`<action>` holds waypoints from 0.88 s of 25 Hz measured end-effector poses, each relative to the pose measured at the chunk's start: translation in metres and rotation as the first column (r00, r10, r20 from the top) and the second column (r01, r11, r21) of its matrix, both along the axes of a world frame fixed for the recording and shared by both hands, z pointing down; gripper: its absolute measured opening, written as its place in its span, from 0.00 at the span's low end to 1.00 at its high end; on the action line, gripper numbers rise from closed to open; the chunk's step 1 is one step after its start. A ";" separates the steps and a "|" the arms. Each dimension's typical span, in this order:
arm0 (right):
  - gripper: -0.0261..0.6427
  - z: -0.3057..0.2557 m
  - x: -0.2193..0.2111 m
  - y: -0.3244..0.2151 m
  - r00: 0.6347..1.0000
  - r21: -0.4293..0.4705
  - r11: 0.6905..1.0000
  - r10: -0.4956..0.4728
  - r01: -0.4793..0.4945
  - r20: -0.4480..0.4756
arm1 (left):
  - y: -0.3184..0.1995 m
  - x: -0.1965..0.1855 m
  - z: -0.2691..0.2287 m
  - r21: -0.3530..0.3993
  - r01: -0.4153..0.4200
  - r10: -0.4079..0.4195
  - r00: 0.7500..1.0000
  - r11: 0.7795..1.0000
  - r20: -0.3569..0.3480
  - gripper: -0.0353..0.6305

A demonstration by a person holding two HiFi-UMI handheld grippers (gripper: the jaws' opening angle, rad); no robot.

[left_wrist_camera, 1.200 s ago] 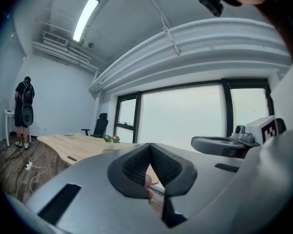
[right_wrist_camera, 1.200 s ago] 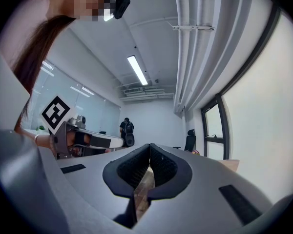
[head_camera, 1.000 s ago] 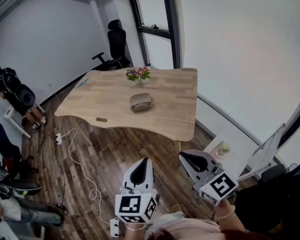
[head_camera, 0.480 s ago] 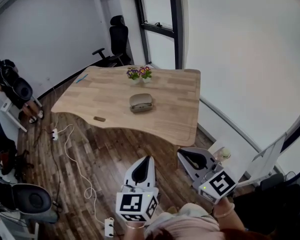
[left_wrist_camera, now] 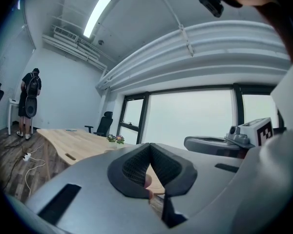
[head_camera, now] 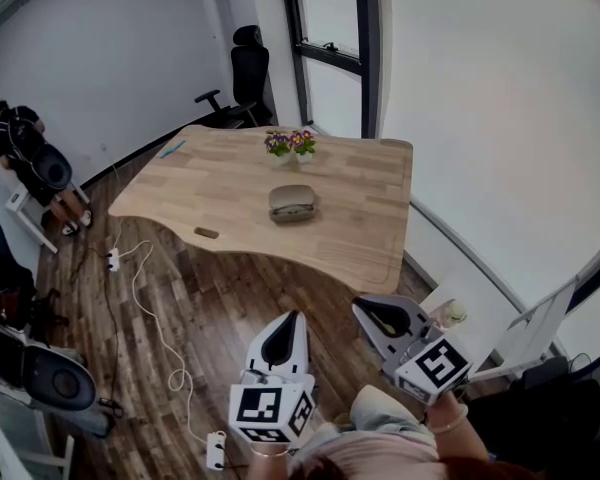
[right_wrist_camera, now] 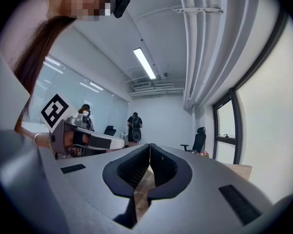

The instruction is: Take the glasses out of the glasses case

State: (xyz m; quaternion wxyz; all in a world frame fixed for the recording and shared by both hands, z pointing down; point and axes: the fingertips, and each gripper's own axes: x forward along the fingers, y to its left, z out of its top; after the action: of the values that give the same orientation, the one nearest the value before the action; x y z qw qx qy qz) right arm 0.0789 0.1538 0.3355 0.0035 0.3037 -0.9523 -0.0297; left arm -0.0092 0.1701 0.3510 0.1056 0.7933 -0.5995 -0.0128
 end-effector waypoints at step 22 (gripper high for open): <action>0.04 0.015 -0.021 -0.104 0.999 -0.021 0.999 -0.025 0.026 0.025 | -0.095 -0.016 0.009 -0.019 0.009 -0.008 0.999 1.000 0.039 0.05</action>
State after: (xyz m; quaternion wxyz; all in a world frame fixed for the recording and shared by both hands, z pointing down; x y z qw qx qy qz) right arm 0.0581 0.0501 0.3507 -0.0054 0.2918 -0.9563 -0.0156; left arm -0.0252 0.0752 0.3595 0.1012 0.7898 -0.6049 0.0081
